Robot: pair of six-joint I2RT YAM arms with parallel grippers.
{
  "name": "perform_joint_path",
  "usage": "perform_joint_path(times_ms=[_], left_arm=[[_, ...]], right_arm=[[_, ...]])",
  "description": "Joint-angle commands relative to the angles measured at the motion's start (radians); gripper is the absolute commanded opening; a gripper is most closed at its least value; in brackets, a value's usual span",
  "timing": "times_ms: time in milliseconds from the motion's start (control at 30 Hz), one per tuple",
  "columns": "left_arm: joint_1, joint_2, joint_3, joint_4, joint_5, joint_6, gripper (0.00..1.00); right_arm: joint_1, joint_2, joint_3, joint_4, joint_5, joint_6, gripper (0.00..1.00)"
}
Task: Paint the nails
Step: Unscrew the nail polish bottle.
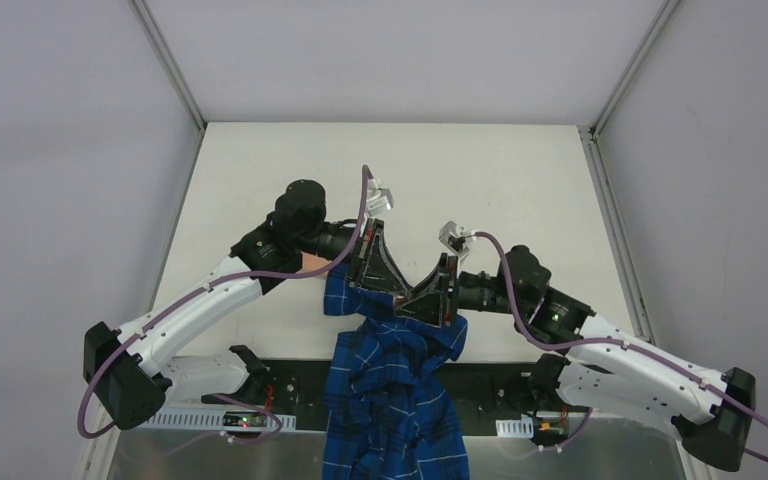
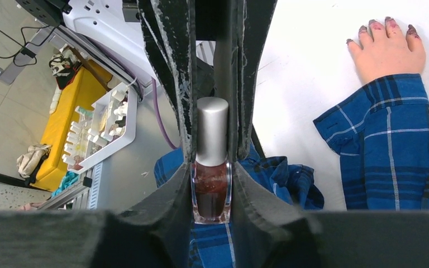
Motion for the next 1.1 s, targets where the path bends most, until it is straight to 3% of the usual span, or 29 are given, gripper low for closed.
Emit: perform_joint_path(times_ms=[0,33,133,267,500,733,933,1067], left_arm=[[-0.029,-0.034,0.030,0.053,0.004,-0.004,0.00],[-0.029,-0.043,0.025,0.054,-0.014,0.000,0.00],[-0.027,-0.071,0.016,0.054,-0.069,0.003,0.00],[-0.023,-0.104,0.006,0.060,-0.134,-0.003,0.00],[-0.007,-0.177,-0.031,0.068,-0.248,0.003,0.00],[-0.006,-0.174,-0.029,0.071,-0.241,-0.005,0.00],[-0.006,-0.176,-0.033,0.074,-0.239,-0.006,0.00],[-0.006,-0.172,-0.032,0.074,-0.232,-0.006,0.00]], right_arm=[[0.000,-0.022,0.018,0.028,0.065,-0.021,0.37],[0.000,-0.030,0.013,0.026,0.073,-0.021,0.49],[0.000,-0.064,-0.008,0.026,0.096,-0.021,0.68],[0.000,-0.103,-0.047,0.052,0.100,-0.010,0.76],[0.000,-0.118,-0.071,0.127,0.036,0.032,0.77],[0.000,-0.086,-0.052,0.207,0.021,0.011,0.76],[0.001,-0.005,0.004,0.216,-0.019,-0.013,0.63],[0.002,0.005,0.008,0.216,-0.024,-0.021,0.63]])
